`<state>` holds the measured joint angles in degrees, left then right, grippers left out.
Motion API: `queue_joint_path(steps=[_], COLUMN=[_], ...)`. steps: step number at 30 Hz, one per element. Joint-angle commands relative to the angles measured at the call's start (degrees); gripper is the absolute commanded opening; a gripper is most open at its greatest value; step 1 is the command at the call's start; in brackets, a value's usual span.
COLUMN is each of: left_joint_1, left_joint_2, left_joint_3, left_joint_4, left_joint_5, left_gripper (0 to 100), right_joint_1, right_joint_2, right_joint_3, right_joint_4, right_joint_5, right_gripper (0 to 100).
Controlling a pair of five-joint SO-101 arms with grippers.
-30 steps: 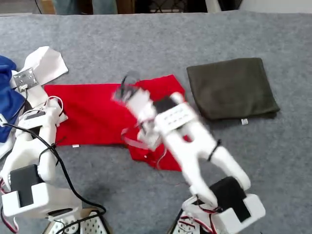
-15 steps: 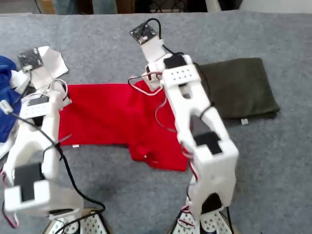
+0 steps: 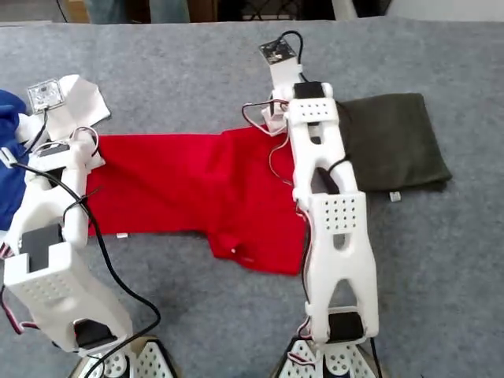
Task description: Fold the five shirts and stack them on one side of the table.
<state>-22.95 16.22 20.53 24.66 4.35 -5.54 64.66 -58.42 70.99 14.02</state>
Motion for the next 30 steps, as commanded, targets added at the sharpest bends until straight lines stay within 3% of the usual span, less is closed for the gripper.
queue_joint_path(steps=[1, 8, 12, 16, 22, 26, 30], left_joint_1=[-1.7, -5.6, -5.6, -4.8, 0.8, 4.8, 5.1], left_joint_2=[-0.3, 4.5, 6.4, 6.9, -4.6, -10.1, -6.5], left_joint_3=[-3.8, -8.8, -14.5, -19.8, -25.4, -23.4, -15.4], left_joint_4=[-0.5, 0.0, 7.7, 16.2, 28.5, 30.5, 22.6], left_joint_5=[-0.4, 0.1, 0.1, 0.2, 0.2, 0.1, 3.2], left_gripper=[3, 3, 3, 3, 3, 3, 3], right_joint_1=[3.1, 4.2, 4.4, 3.6, 1.2, -1.5, -3.7], right_joint_2=[4.6, 10.7, 11.2, 5.2, -0.5, 2.0, 8.1], right_joint_3=[-12.1, -29.6, -37.5, -36.3, -35.5, -35.5, -36.1], right_joint_4=[3.1, 11.8, 16.9, 20.7, 20.9, 22.8, 23.7], right_joint_5=[-0.3, -0.1, -0.1, -0.1, -0.1, -0.6, -2.0], right_gripper=[1.5, 1.5, 1.5, 1.5, 1.5, 1.5, 1.5])
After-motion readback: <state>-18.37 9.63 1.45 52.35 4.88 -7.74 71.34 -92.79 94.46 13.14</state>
